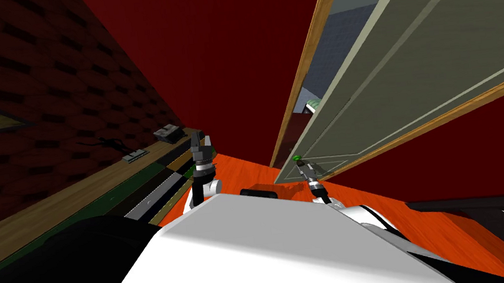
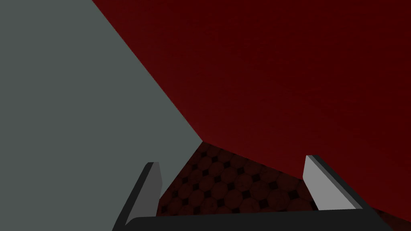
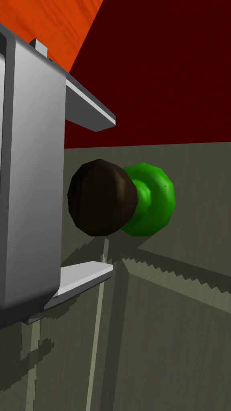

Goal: Pull the door open

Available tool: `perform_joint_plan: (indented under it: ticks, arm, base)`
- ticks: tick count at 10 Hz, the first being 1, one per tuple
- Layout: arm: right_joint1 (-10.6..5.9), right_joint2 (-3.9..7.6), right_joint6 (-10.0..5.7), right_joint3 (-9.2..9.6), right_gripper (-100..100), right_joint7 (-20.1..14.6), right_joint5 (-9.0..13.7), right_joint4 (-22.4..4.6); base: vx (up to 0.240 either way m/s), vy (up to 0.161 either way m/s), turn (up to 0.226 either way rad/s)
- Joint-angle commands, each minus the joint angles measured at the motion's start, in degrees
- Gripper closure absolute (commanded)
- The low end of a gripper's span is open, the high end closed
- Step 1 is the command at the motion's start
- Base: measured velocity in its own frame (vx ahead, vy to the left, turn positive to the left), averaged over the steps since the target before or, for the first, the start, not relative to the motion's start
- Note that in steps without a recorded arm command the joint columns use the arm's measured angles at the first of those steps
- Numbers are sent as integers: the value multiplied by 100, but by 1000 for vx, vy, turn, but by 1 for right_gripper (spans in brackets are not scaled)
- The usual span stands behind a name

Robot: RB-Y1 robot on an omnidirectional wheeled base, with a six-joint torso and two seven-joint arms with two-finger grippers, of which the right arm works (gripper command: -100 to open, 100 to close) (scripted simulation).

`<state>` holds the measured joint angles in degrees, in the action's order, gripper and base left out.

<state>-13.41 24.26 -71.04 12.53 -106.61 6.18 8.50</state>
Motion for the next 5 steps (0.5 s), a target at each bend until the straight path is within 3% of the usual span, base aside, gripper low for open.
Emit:
perform_joint_plan:
  ticks: [1,2,5]
  arm:
    - [286,26,286,-6,-100,16,6,286]
    - [455,26,438,-6,-100,16,6,1052]
    - [520,69,383,27,-100,-227,19,1035]
  base:
    - [12,-37,8]
    - [14,-25,-7]
    - [-33,7,-20]
